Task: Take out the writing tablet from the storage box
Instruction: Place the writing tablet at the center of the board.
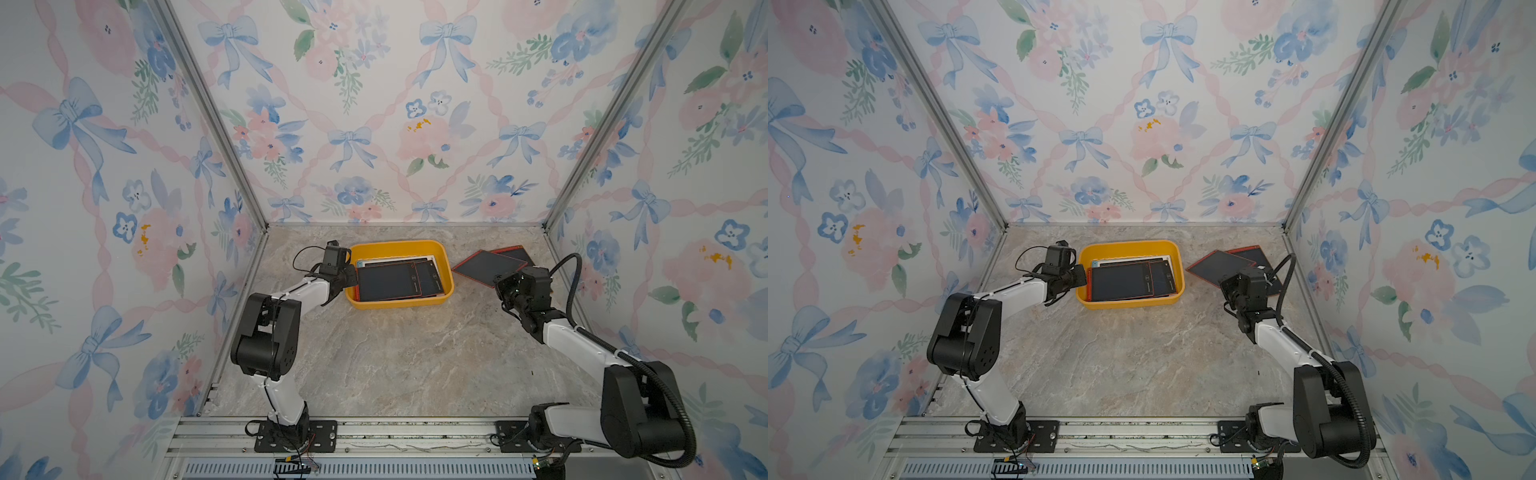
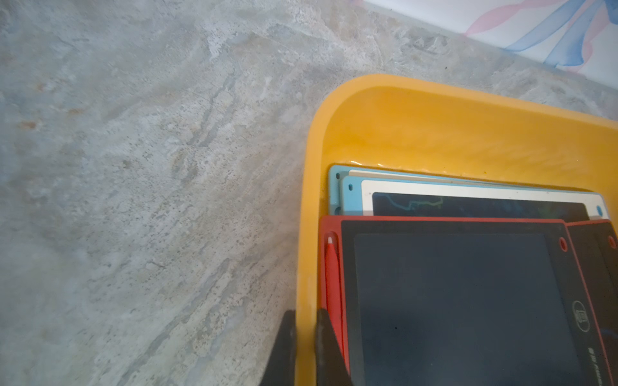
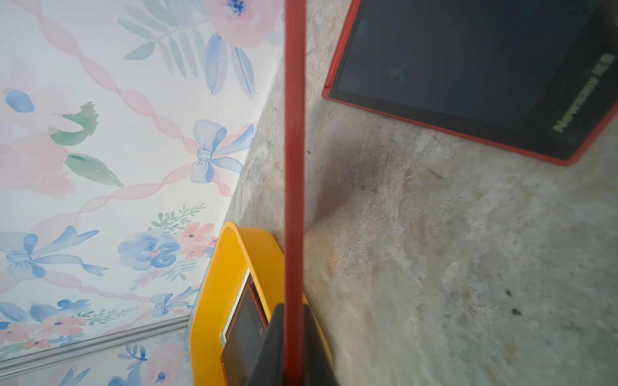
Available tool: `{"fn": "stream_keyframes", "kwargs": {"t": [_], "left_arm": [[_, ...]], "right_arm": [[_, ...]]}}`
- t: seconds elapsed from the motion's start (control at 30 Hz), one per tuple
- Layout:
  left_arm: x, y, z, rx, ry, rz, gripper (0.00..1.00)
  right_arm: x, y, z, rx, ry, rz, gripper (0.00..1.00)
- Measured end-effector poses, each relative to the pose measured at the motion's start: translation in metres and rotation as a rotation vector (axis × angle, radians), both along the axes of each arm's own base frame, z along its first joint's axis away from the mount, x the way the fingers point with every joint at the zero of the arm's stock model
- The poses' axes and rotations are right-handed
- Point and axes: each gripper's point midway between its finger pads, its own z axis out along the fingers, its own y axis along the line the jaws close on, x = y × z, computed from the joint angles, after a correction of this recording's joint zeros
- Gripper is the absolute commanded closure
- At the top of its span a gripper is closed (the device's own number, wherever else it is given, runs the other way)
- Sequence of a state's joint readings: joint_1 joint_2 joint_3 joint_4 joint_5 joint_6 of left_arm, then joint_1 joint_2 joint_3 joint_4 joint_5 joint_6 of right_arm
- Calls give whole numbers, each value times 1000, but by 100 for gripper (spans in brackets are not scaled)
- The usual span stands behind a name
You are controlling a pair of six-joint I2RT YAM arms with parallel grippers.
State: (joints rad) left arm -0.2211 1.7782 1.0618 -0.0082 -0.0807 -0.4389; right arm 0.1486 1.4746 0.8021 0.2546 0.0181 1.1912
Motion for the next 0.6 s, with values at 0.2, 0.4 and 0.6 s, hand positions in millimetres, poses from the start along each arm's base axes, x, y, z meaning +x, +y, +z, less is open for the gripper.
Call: {"fn": "stream_keyframes", "kwargs": {"t": [0.2, 0.4, 0.6], "left_arm": [[0, 0, 0, 0, 0, 0, 100], [0, 0, 0, 0, 0, 0, 100], [0, 0, 0, 0, 0, 0, 100]], "right_arm": [[-2, 8, -13, 22, 23, -37, 95], [-2, 14, -23, 49, 34, -59, 94], [-4, 22, -31, 77, 43, -68, 91]]}}
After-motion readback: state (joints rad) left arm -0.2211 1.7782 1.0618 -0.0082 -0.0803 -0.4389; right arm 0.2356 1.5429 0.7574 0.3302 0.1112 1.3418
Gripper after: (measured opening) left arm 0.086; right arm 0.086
